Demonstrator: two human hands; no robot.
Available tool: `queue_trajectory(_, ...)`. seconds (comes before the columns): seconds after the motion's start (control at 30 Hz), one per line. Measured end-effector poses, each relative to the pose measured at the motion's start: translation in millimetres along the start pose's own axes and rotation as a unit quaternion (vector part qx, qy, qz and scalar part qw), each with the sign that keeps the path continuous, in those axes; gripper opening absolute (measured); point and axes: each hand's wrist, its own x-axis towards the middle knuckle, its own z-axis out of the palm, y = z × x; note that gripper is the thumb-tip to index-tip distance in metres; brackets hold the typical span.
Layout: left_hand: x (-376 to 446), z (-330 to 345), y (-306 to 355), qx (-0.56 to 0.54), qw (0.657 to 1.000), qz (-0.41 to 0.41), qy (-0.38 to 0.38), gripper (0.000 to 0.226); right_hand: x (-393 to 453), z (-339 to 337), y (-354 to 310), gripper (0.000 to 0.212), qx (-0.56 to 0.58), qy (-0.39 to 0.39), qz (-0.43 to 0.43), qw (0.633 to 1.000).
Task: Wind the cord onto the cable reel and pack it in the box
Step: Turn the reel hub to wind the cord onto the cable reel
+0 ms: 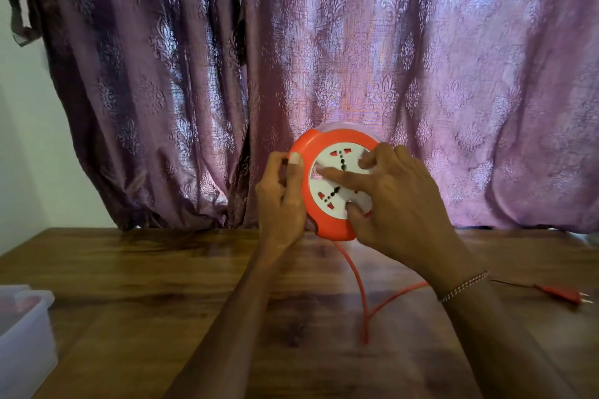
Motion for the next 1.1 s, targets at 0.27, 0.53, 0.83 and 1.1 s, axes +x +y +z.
queue_trajectory(0.27,-2,2,3,0.0,1.0,0.0,-0.002,0.025,3,6,-12,0.074,0.025,0.057,0.134,0.989)
queue_trajectory(0.53,-2,1,3,-0.006,1.0,-0.003,0.001,0.026,3,-4,2,0.033,0.105,0.052,-0.041,0.992)
queue_trajectory(0.83,-2,0,1,-0.014,1.0,-0.003,0.014,0.04,2,-6,-6,0.043,0.026,-0.013,-0.013,1.0)
queue_trajectory(1.1,-2,0,3,-0.01,1.0,0.0,0.018,0.029,-2,4,-14,0.061,0.028,0.03,0.089,0.995)
